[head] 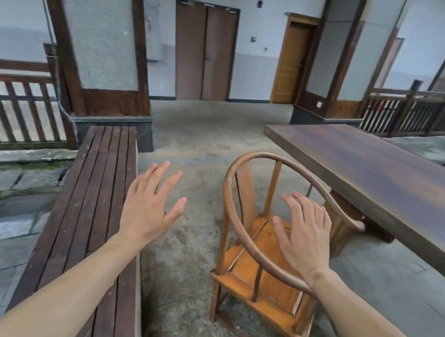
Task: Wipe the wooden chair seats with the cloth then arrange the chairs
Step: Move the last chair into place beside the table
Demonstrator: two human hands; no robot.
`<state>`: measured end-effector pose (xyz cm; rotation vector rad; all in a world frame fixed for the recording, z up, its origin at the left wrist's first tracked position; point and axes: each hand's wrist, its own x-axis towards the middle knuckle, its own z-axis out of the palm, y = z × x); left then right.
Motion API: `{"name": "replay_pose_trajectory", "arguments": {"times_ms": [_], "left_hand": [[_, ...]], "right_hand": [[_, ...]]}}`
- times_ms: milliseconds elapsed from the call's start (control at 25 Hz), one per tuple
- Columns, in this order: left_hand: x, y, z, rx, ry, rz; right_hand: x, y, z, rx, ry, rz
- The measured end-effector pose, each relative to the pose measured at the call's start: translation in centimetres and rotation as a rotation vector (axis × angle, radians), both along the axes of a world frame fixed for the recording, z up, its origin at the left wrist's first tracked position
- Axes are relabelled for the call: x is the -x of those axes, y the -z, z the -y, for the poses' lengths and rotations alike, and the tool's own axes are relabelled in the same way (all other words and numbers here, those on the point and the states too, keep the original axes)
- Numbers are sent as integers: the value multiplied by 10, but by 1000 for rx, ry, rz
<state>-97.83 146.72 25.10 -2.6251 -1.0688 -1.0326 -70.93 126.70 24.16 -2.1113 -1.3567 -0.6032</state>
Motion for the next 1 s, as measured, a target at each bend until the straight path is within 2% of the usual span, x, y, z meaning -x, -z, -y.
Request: {"name": "replay_pose_trajectory", "arguments": {"times_ms": [240,520,760,1000], "left_hand": [[-50,-15,-61,41,-149,32],[-56,-12,-155,45,-265,64],[-44,8,-297,54,-311,35],[-46,7,-456,119,-302,-29]], "right_hand": [[-89,-23,-104,9,-115,-1],[-103,-12,-252,-19,-264,17],[-83,11,-414,-5,-350,57],[-67,14,-572,116,-317,28]]}}
